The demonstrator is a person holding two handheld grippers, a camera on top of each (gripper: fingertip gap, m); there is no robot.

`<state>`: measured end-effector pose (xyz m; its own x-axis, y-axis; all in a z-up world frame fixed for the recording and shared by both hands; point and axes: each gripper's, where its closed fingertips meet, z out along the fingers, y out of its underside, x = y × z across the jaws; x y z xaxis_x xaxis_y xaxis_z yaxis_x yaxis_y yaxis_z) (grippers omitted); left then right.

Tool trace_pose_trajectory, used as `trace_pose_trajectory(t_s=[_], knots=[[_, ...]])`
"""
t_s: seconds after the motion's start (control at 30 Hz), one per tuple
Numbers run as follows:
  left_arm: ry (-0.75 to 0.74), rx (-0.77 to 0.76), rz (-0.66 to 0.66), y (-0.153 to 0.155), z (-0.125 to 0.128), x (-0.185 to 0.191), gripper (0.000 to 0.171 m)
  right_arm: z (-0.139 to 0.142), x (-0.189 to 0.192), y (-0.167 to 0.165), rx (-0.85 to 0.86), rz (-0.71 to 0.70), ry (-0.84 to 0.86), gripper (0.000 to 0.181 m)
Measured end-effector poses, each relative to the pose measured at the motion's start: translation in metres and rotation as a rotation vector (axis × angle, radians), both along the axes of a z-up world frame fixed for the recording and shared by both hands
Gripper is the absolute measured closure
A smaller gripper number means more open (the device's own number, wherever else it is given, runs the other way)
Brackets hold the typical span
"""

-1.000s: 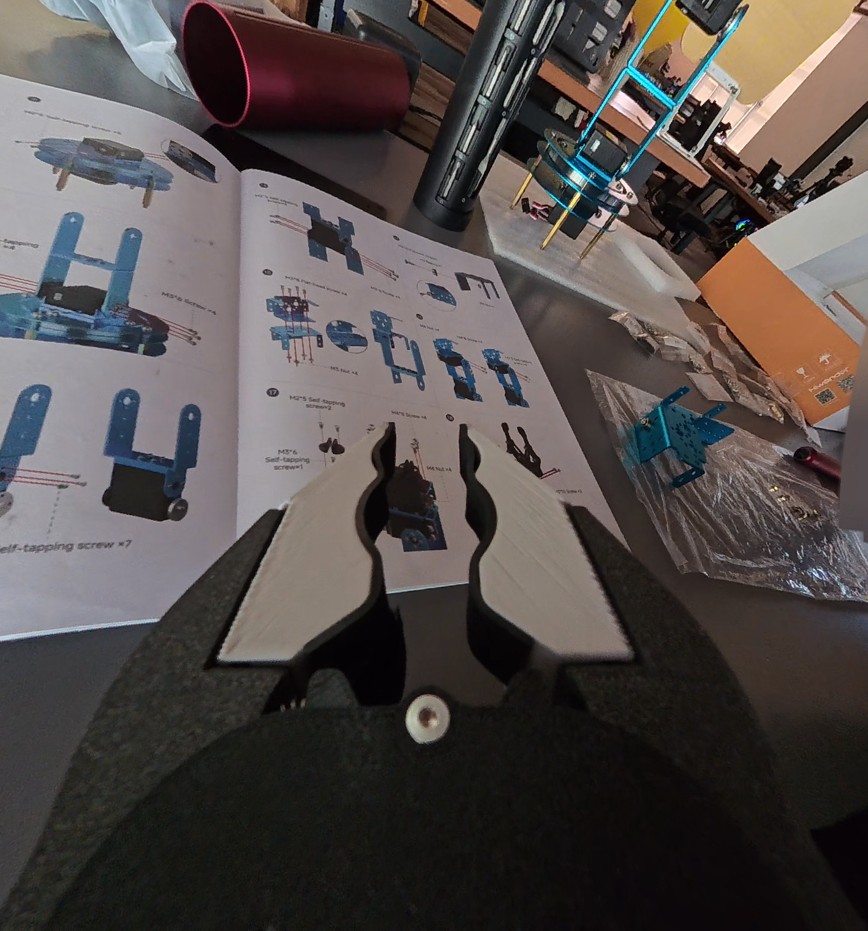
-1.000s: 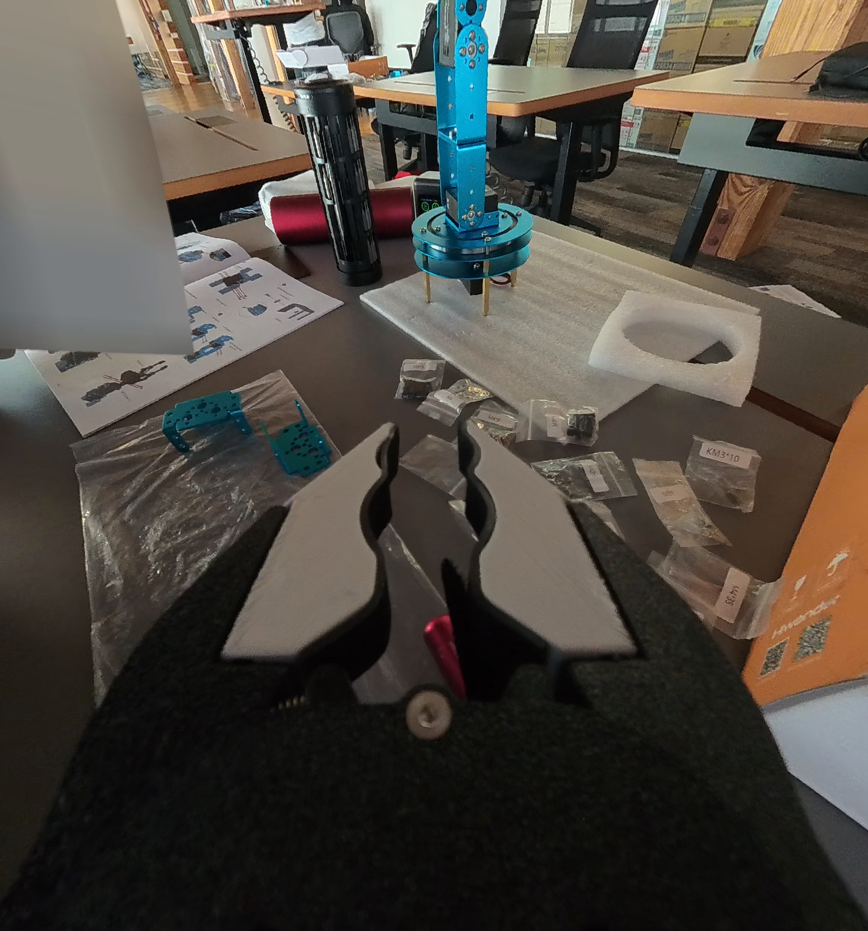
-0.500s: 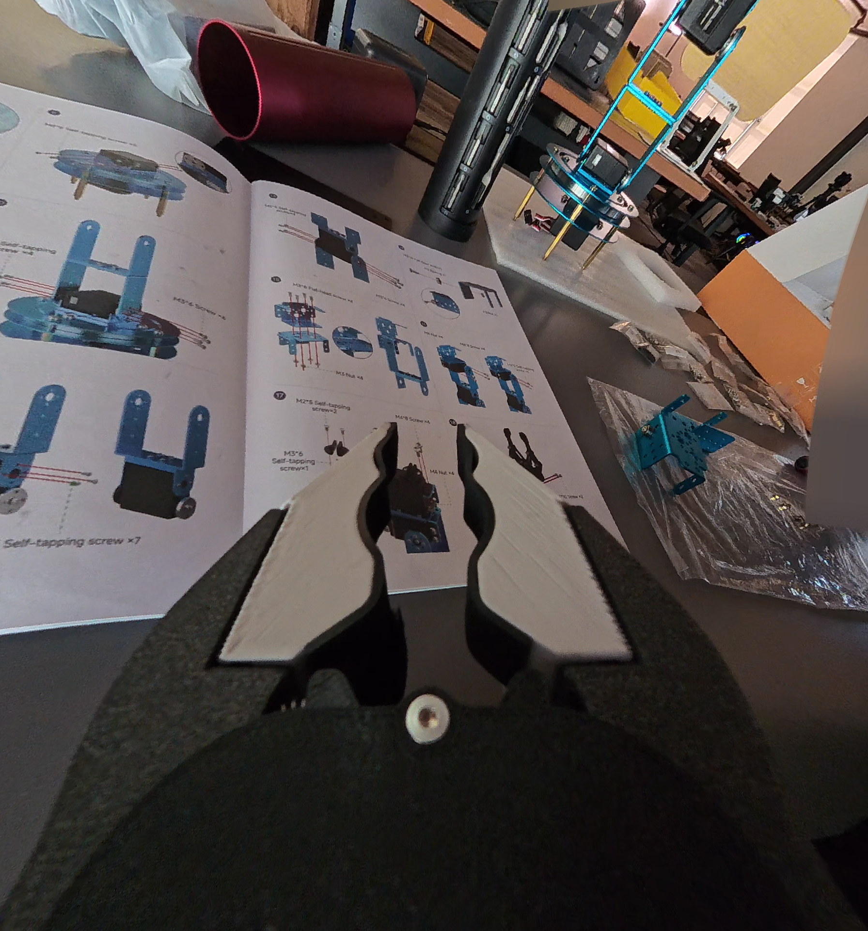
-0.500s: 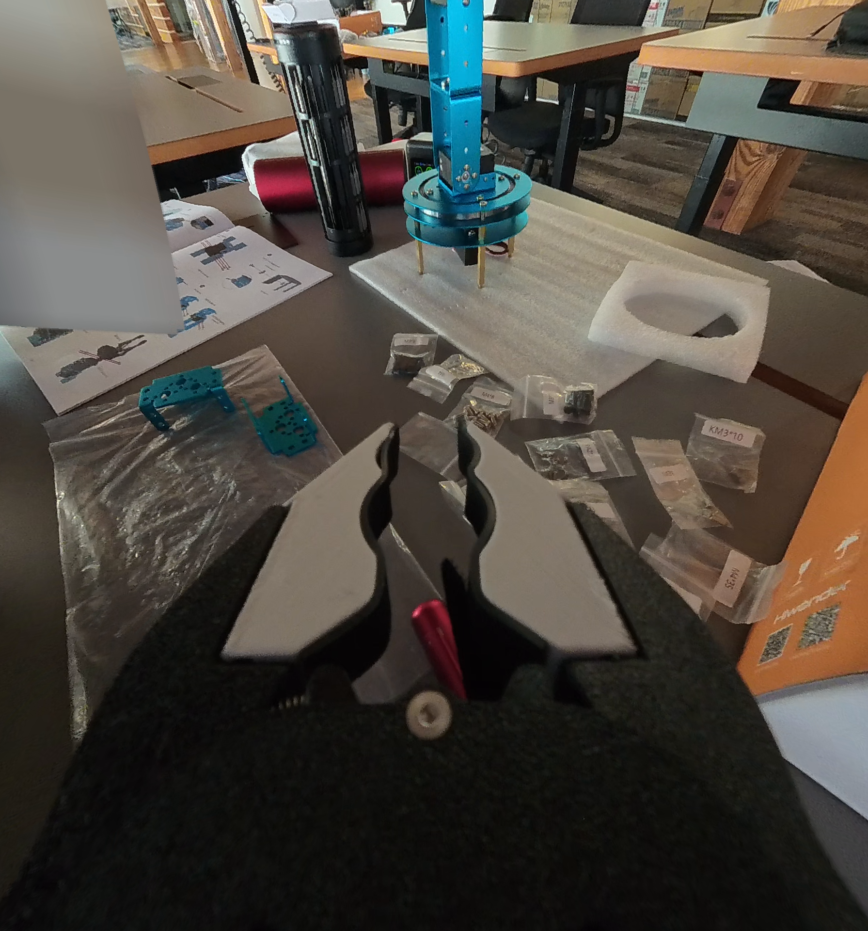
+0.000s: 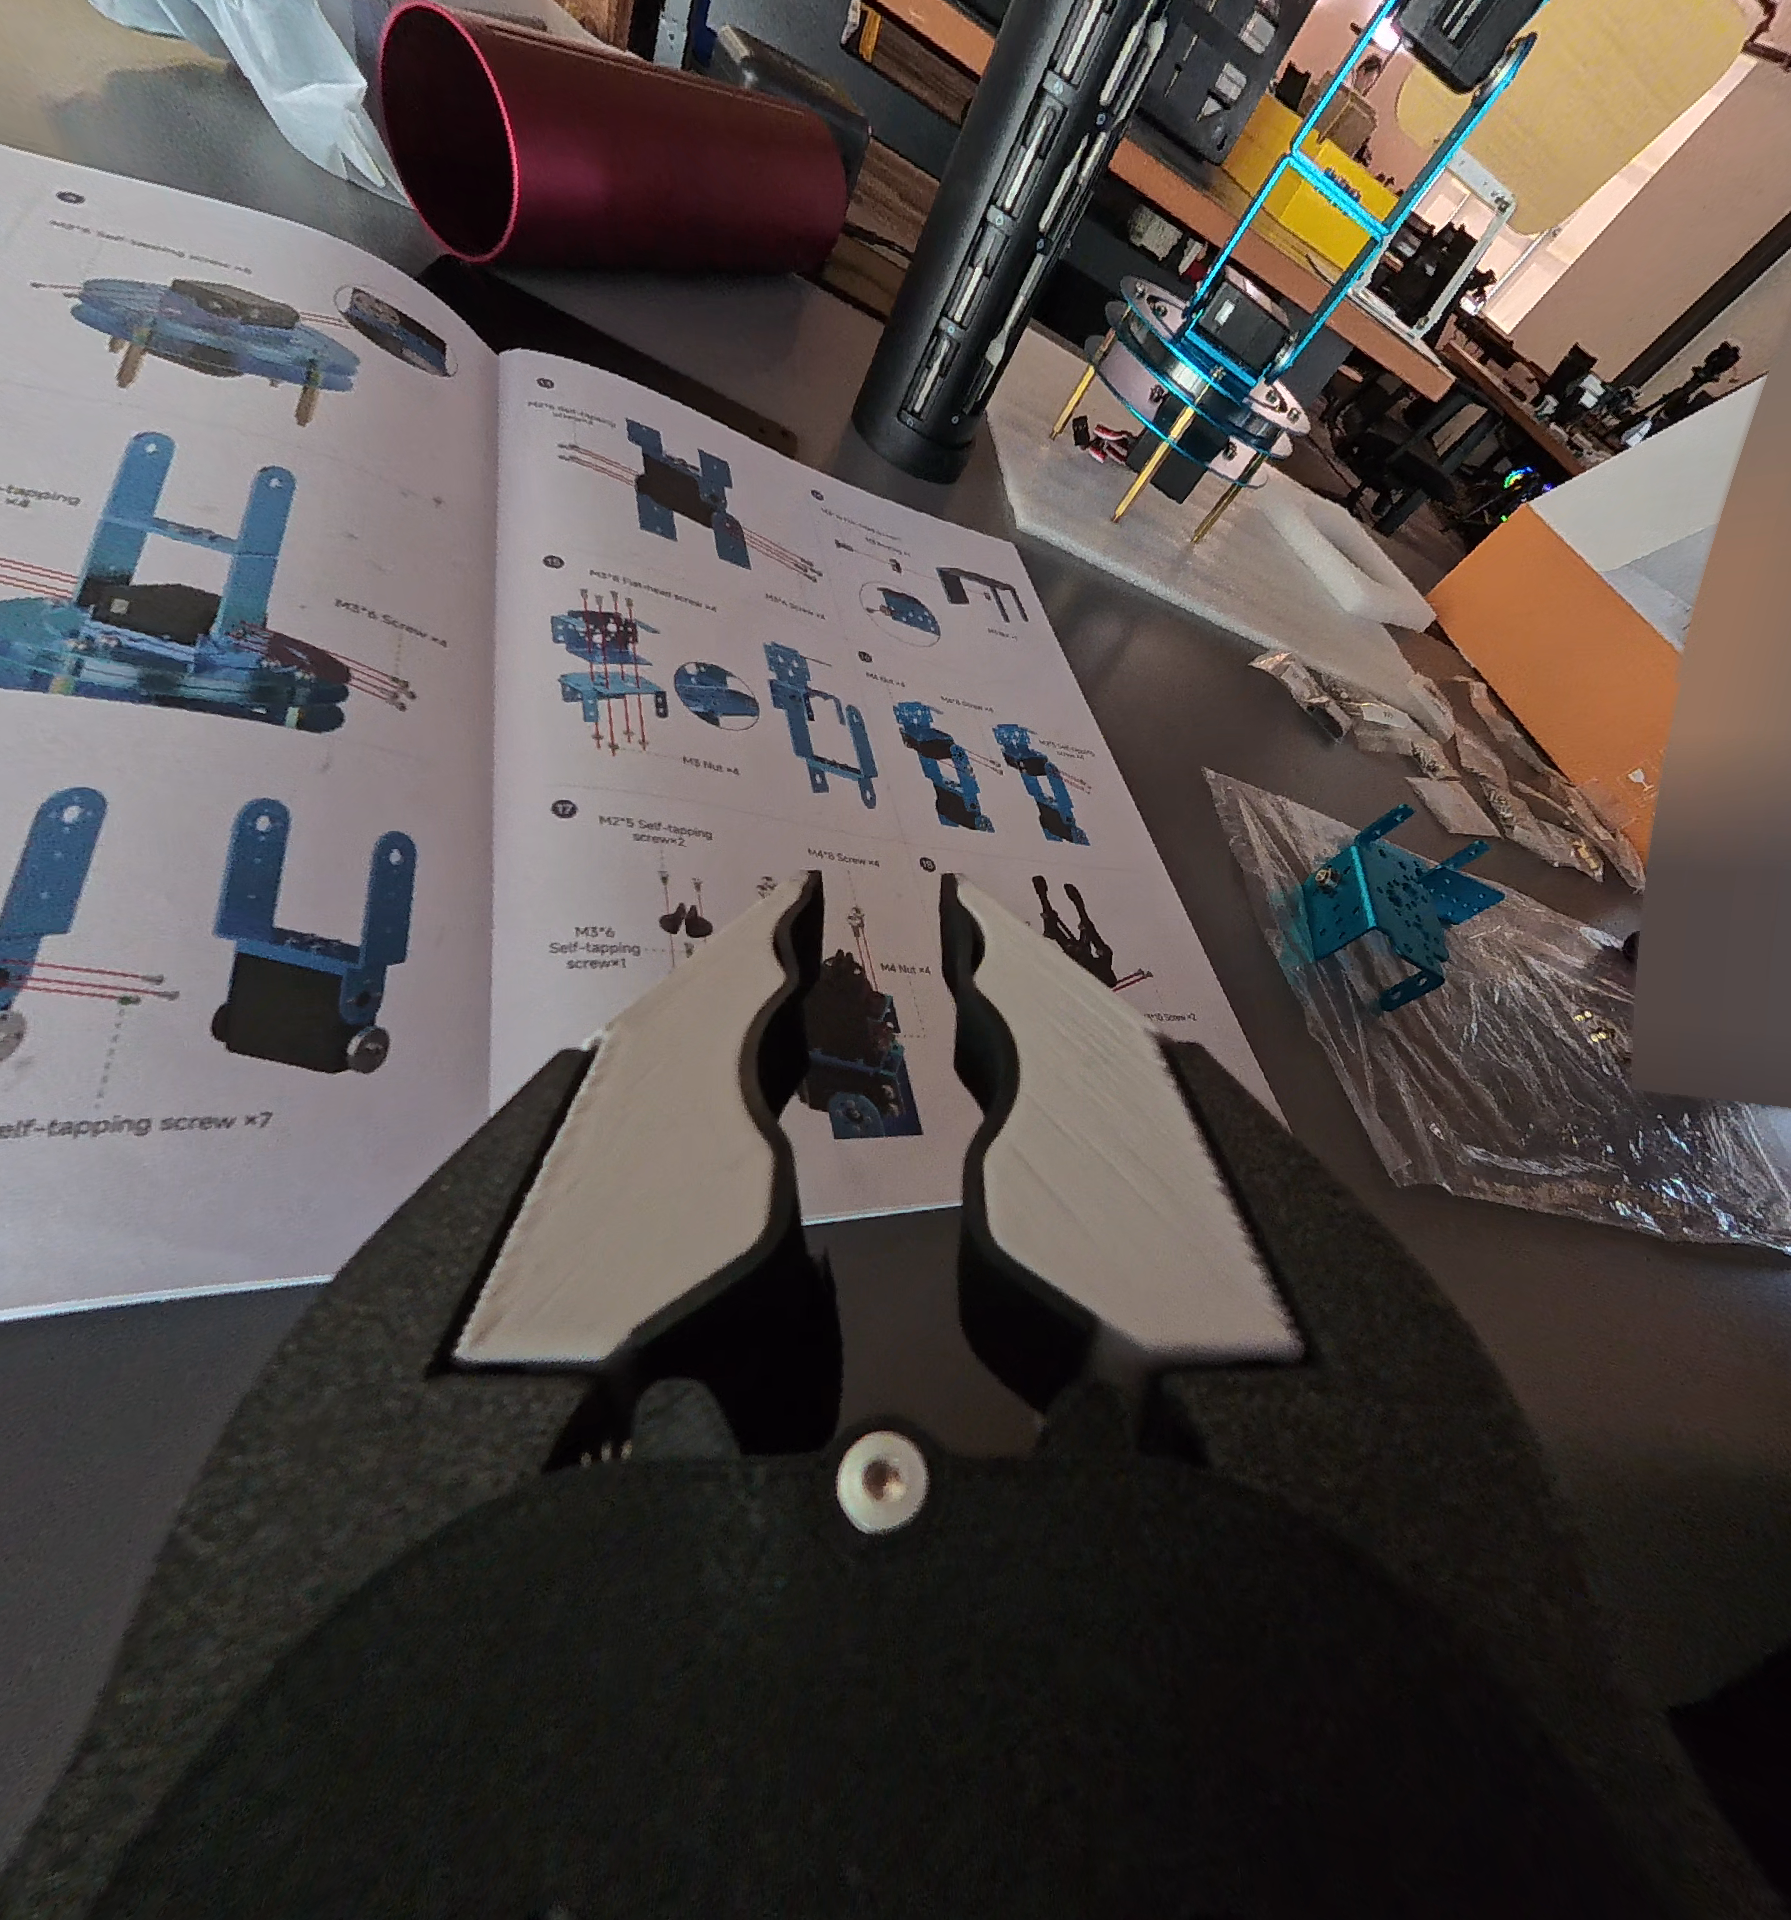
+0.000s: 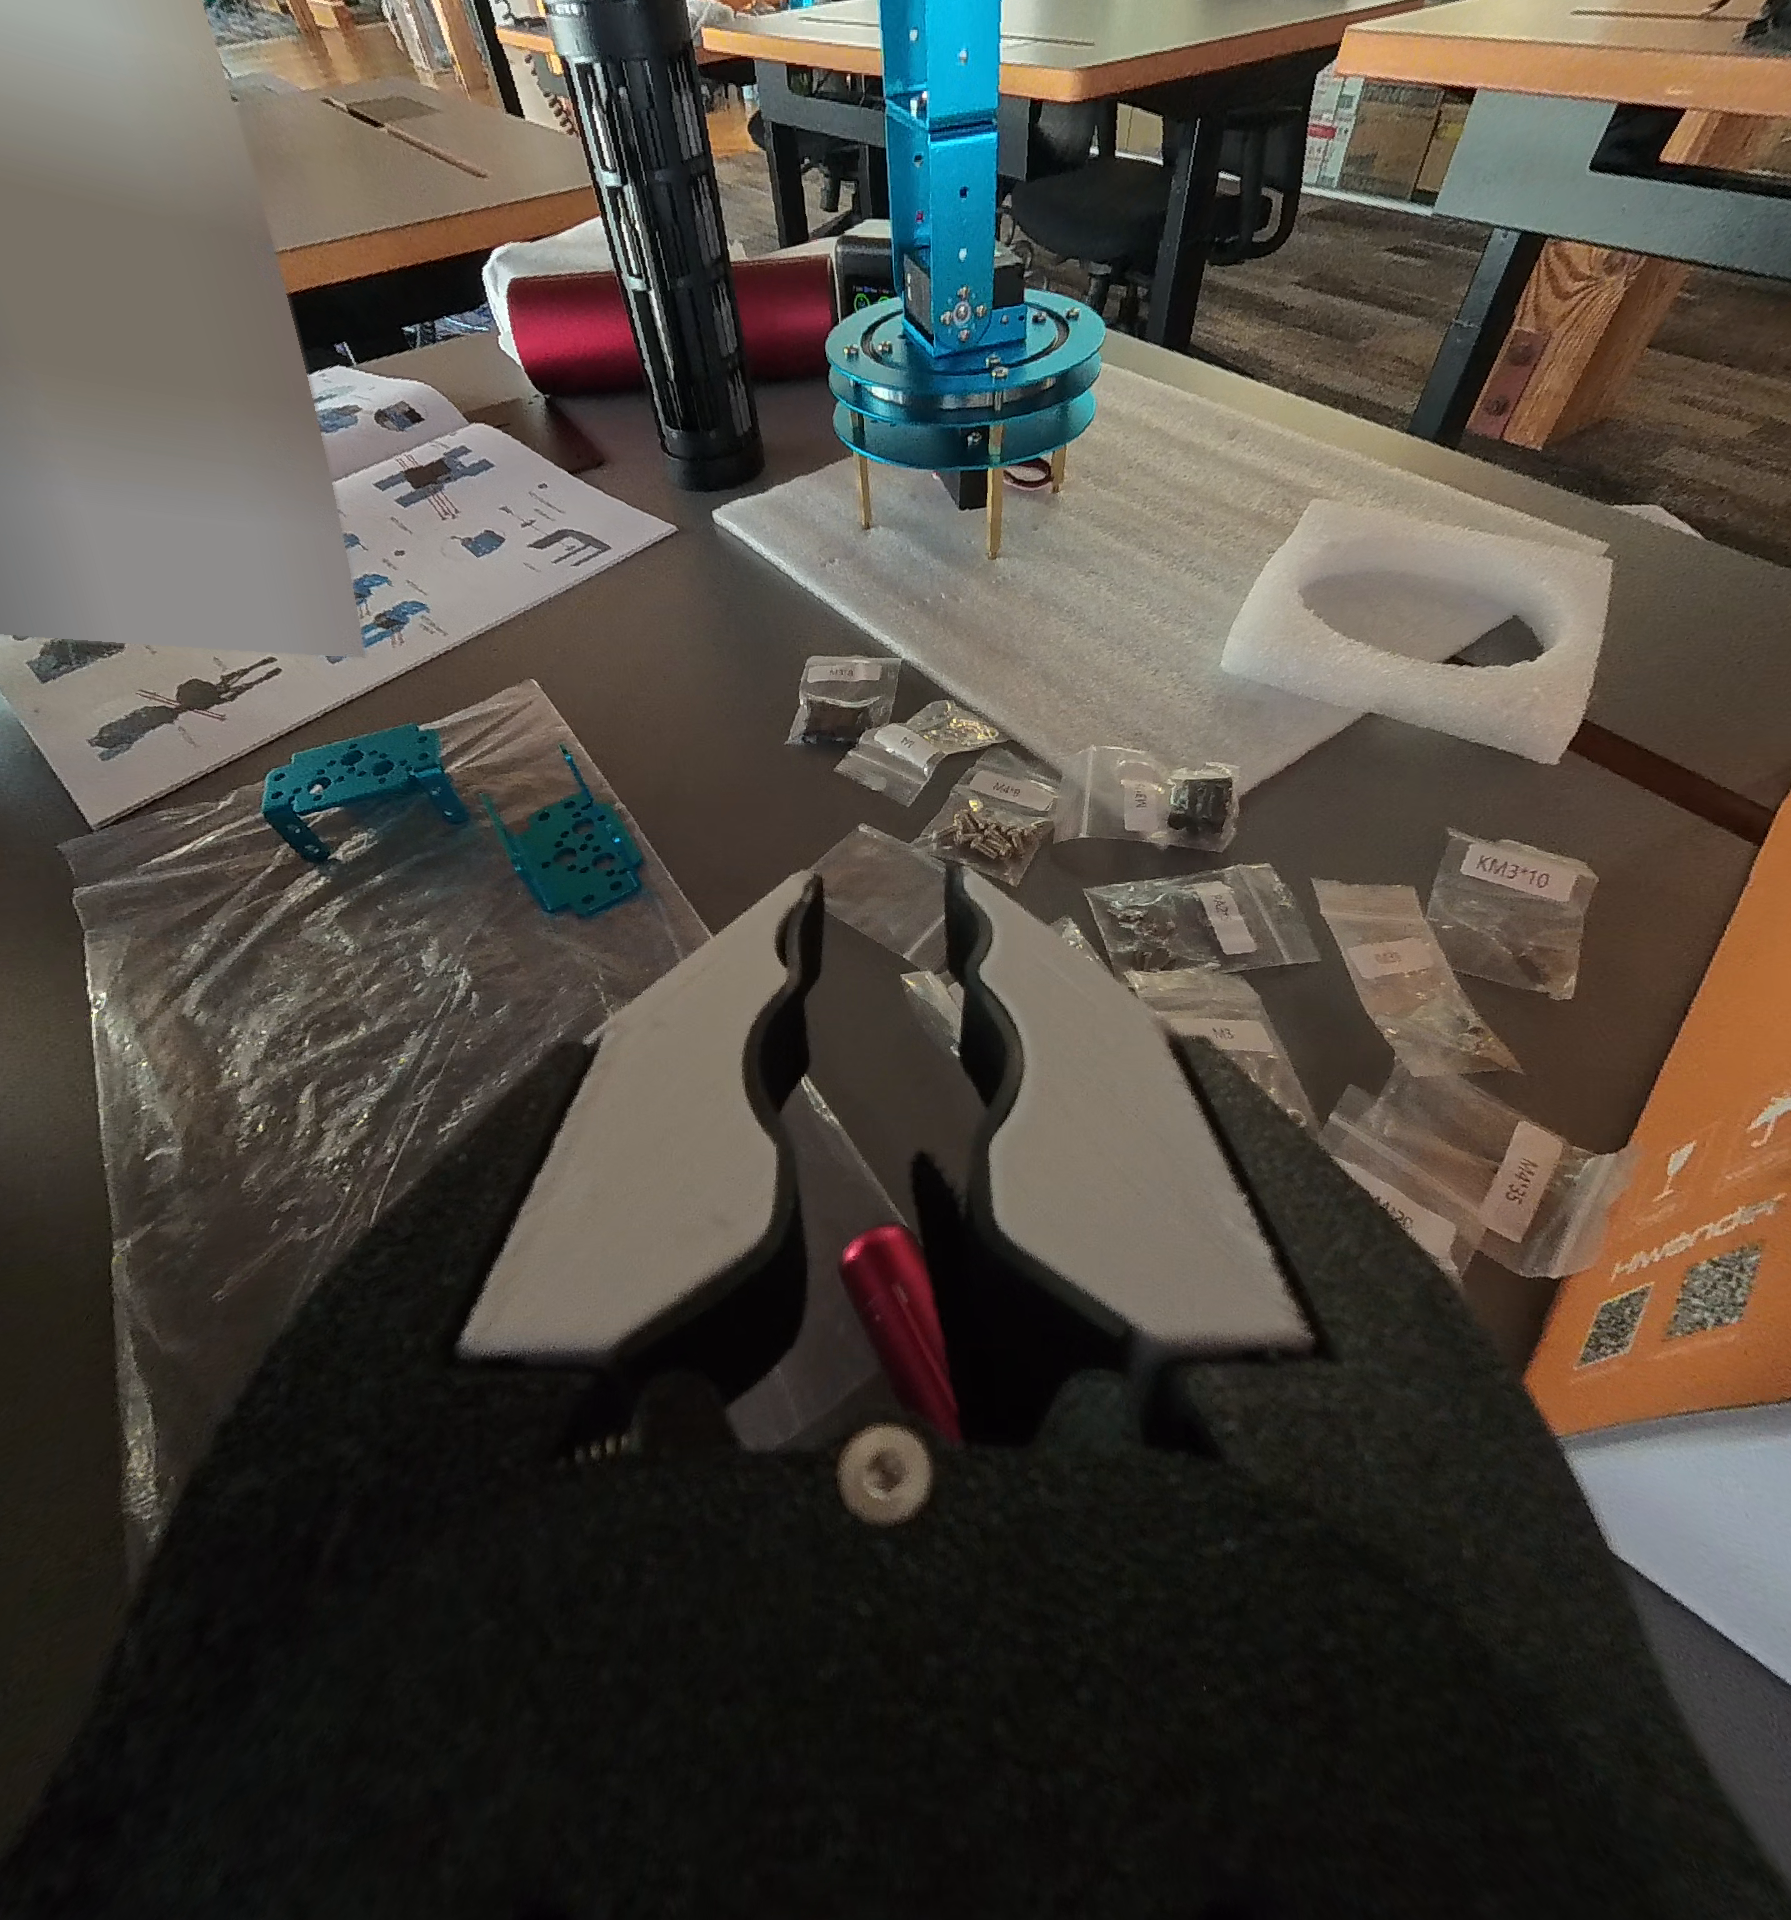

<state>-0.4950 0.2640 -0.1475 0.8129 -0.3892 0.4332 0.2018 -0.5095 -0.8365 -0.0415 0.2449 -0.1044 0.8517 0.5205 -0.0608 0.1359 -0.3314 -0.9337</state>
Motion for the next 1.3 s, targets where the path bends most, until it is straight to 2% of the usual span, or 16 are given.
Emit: trace_pose_trajectory(t_s=[0.5, 0.7, 0.97, 1.13, 1.2, 1.3], knots=[[-0.005, 0.002, -0.004, 0.000, 0.000, 0.000, 0.150, -0.001, -0.001, -0.001, 0.001, 0.002, -0.013, 0.159], [-0.012, 0.015, -0.006, -0.001, 0.002, -0.001, 0.150, 0.006, -0.012, -0.007, 0.003, 0.035, -0.018, 0.157], [-0.035, 0.085, -0.024, -0.006, 0.012, 0.000, 0.150, 0.007, -0.062, -0.039, -0.028, 0.191, -0.043, 0.149], [-0.039, 0.129, -0.105, -0.014, 0.021, 0.013, 0.143, -0.004, -0.110, -0.060, -0.119, 0.337, -0.031, 0.147], [-0.014, 0.170, -0.128, -0.021, 0.033, 0.028, 0.138, -0.006, -0.126, -0.068, -0.151, 0.393, -0.059, 0.146], [0.080, 0.219, -0.237, -0.042, 0.048, 0.074, 0.125, -0.009, -0.136, -0.075, -0.163, 0.458, -0.176, 0.141]])
